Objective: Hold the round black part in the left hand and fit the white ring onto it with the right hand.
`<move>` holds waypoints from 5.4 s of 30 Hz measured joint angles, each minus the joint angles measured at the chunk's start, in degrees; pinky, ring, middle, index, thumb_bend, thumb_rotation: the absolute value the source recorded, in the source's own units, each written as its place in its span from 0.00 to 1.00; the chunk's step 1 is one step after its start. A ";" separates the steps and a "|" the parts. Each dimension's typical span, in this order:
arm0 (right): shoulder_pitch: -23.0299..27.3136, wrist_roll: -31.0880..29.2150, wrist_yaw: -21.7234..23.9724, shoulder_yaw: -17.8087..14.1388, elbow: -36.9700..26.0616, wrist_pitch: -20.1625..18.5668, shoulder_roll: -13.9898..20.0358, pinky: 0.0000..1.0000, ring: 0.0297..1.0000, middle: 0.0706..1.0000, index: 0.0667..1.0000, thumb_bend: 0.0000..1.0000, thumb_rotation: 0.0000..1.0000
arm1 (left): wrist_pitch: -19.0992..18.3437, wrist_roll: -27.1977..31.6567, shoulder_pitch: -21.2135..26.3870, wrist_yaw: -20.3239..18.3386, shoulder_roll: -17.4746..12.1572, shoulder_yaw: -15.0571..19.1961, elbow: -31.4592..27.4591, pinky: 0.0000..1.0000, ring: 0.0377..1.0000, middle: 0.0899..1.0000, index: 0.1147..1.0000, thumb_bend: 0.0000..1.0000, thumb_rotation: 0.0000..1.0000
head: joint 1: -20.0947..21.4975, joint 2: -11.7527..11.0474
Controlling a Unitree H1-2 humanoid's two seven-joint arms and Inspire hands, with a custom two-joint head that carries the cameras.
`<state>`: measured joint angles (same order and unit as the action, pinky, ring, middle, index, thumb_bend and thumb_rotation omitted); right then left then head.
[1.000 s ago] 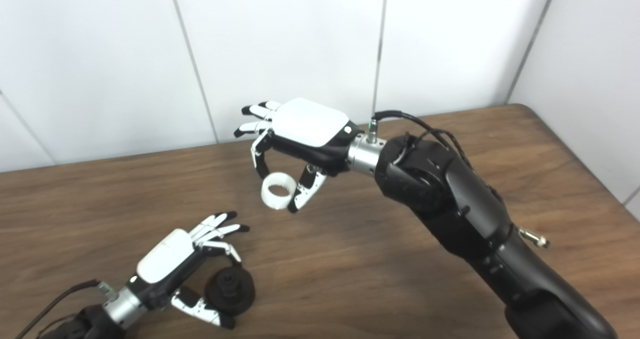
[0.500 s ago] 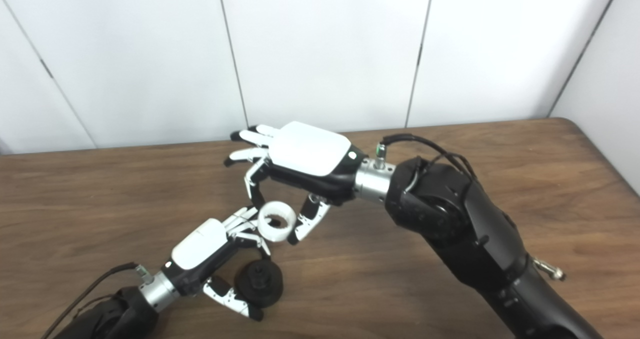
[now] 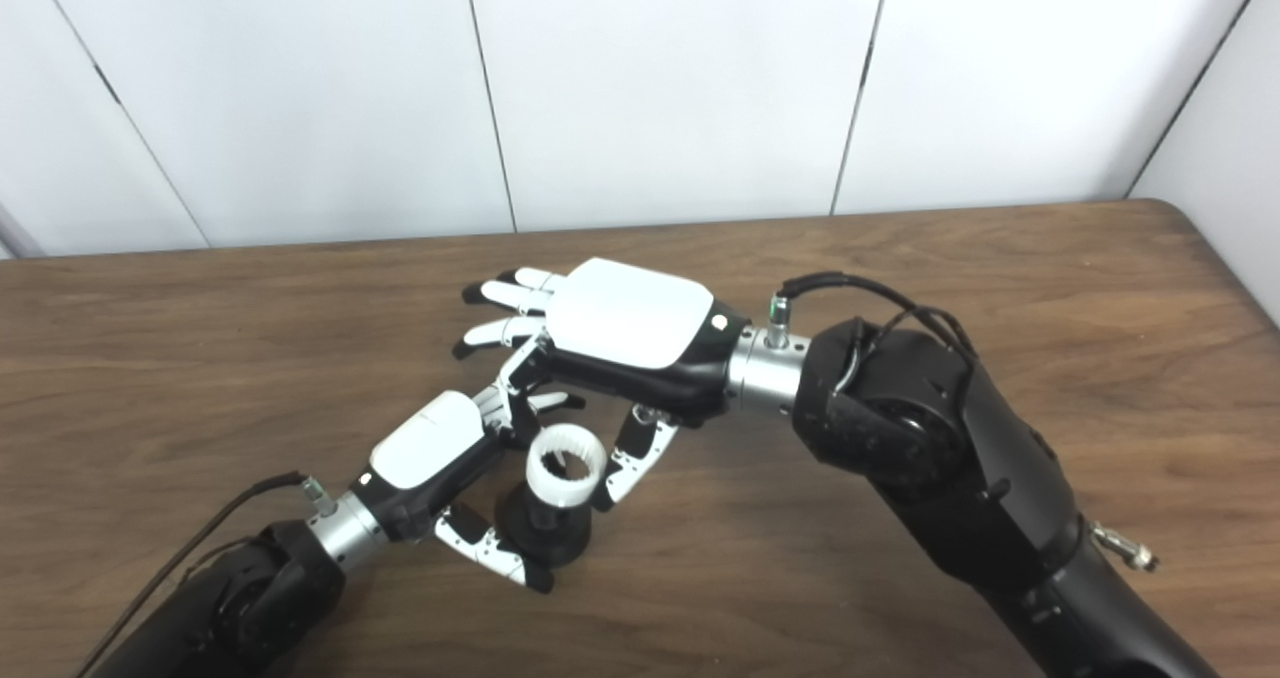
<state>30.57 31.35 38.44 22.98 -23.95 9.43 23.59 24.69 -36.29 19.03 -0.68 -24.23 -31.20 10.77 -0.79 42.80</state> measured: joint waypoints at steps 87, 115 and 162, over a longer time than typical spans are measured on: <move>-5.83 1.63 -2.55 0.74 8.97 4.56 -2.65 1.00 1.00 0.88 0.44 0.53 0.14 | -1.47 -0.19 -3.58 -13.48 2.45 5.84 -8.40 1.00 1.00 0.90 0.41 0.52 0.06 | -2.20 3.78; -6.07 3.14 -4.99 1.20 11.78 6.45 -3.91 1.00 1.00 0.88 0.44 0.53 0.14 | -1.72 0.41 -3.59 -14.65 2.61 6.02 -8.40 1.00 1.00 0.93 0.41 0.52 0.06 | -2.99 4.22; -6.35 0.04 -0.65 0.58 6.87 3.28 -2.27 1.00 1.00 0.92 0.45 0.52 0.13 | 2.66 -2.23 -1.15 -6.83 4.95 6.56 0.97 1.00 1.00 0.87 0.41 0.52 0.06 | -2.99 5.98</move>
<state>24.22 31.39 37.79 23.56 -17.08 12.71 21.32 27.35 -38.52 17.88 -7.51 -19.28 -24.64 11.74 -3.78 48.78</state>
